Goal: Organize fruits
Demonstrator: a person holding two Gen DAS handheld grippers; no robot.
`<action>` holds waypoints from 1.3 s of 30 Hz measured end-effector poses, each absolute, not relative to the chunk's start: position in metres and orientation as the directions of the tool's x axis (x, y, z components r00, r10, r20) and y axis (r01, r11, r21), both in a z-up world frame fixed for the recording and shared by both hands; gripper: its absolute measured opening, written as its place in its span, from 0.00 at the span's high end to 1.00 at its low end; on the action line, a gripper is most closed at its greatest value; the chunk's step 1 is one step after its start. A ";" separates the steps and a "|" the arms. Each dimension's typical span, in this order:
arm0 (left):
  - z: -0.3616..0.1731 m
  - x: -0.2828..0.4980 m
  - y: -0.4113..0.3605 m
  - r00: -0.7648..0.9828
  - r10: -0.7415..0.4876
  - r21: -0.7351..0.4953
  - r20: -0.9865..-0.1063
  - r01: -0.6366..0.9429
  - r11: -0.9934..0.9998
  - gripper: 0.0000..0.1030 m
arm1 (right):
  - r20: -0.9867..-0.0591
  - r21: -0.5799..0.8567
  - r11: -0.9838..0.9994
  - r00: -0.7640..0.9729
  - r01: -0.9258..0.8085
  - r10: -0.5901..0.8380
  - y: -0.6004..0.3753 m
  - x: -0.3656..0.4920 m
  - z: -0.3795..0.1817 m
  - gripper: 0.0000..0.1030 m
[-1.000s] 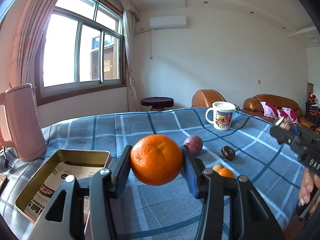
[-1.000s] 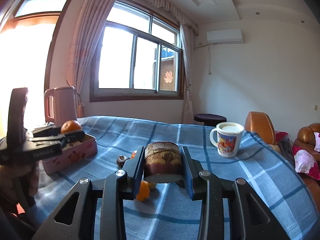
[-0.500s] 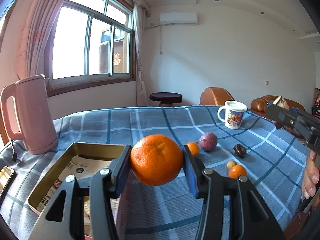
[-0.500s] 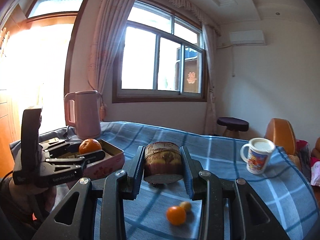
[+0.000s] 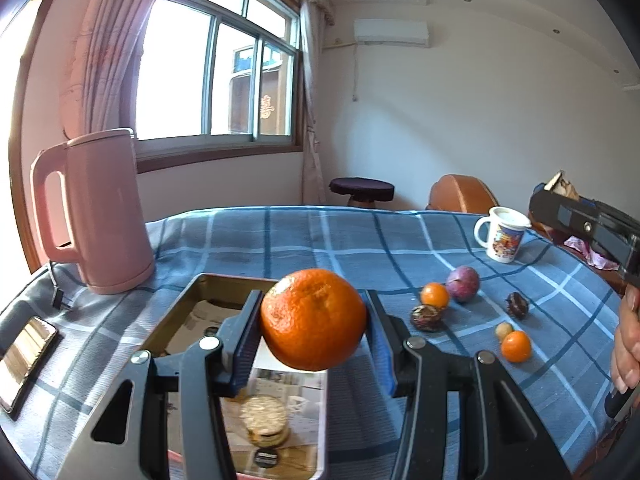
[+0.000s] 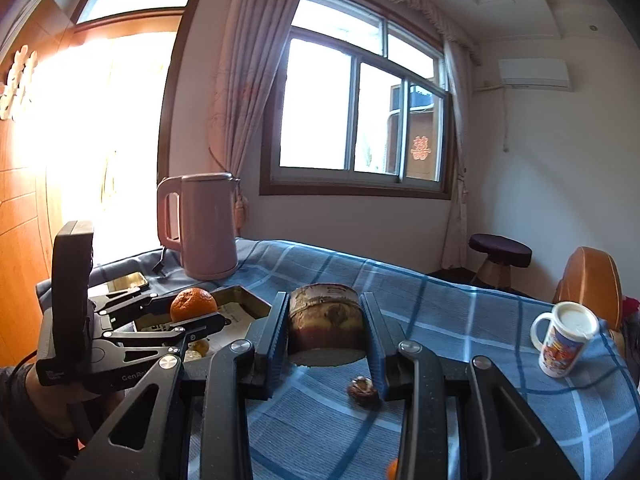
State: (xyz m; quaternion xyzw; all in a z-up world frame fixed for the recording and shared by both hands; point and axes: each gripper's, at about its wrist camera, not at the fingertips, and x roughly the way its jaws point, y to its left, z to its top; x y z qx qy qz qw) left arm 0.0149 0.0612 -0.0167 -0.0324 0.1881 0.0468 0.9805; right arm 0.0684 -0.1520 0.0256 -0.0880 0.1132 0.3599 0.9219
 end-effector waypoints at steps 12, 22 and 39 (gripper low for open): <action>-0.019 0.019 0.095 0.902 0.135 -0.044 -0.410 -0.167 0.985 0.51 | -0.334 -0.123 0.662 0.659 -0.739 0.674 -0.094 0.082 0.022 0.64; -0.026 0.022 0.130 0.874 0.181 -0.052 -0.451 -0.229 0.972 0.51 | -0.379 -0.130 0.606 0.604 -0.784 0.701 -0.052 0.084 0.013 0.64; -0.044 0.036 0.154 0.823 0.210 -0.026 -0.529 -0.263 0.964 0.51 | -0.501 -0.079 0.581 0.536 -0.810 0.680 0.006 0.103 -0.034 0.64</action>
